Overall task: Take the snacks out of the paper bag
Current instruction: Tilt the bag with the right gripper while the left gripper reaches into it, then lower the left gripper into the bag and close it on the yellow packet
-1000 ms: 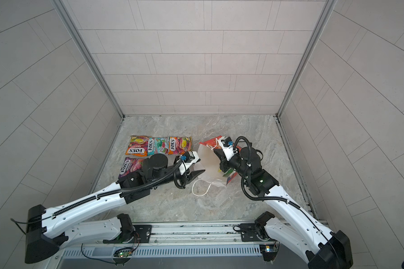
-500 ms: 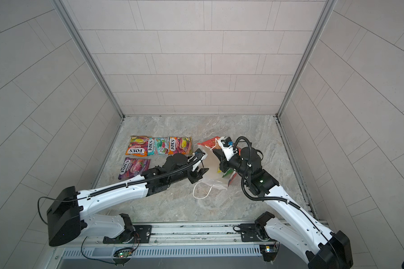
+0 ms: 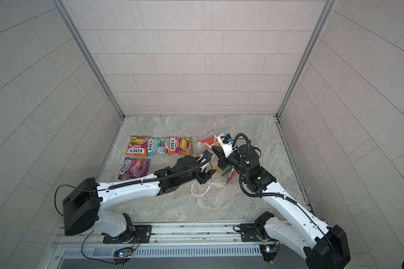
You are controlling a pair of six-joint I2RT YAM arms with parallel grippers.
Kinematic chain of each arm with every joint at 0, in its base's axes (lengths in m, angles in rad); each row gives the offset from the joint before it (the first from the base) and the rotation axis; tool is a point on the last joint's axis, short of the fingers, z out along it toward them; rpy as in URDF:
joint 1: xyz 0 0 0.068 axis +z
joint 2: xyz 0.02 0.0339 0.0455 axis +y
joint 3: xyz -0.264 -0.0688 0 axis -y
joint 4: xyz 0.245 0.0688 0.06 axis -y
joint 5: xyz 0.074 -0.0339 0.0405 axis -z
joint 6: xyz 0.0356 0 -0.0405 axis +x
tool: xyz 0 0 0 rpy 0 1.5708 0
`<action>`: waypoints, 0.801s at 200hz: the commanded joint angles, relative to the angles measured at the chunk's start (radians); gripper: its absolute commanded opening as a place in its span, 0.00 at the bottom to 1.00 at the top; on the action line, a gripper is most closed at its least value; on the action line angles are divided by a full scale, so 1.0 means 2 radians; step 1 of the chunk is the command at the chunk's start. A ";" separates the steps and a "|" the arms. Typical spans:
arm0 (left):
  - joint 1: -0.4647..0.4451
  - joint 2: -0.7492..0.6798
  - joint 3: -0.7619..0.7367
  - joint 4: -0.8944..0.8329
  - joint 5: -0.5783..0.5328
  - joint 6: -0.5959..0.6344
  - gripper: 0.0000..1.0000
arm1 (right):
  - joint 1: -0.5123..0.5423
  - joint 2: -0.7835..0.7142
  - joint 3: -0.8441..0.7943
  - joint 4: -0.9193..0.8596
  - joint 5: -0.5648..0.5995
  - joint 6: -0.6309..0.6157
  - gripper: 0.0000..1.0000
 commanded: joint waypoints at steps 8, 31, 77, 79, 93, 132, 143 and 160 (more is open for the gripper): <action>-0.002 0.030 0.033 0.032 -0.004 -0.005 0.64 | -0.001 -0.004 0.024 0.021 0.003 0.010 0.00; -0.002 0.048 0.035 0.055 0.008 -0.014 0.64 | -0.002 -0.005 0.029 0.021 0.002 0.012 0.00; -0.001 0.071 0.025 0.083 0.006 -0.020 0.63 | -0.006 -0.004 0.044 0.009 0.003 0.012 0.00; -0.001 0.071 0.024 0.084 0.005 -0.019 0.63 | -0.006 -0.004 0.044 0.009 0.003 0.012 0.00; -0.001 0.070 0.019 0.086 -0.002 -0.020 0.62 | -0.007 -0.005 0.044 0.008 0.000 0.011 0.00; -0.001 0.053 -0.021 0.124 -0.022 -0.029 0.60 | -0.010 -0.007 0.044 0.007 0.002 0.012 0.00; 0.000 0.047 -0.030 0.130 -0.023 -0.026 0.60 | -0.012 -0.006 0.044 0.007 0.003 0.013 0.00; -0.001 0.045 -0.031 0.119 -0.024 -0.013 0.61 | -0.012 -0.005 0.046 0.005 0.003 0.013 0.00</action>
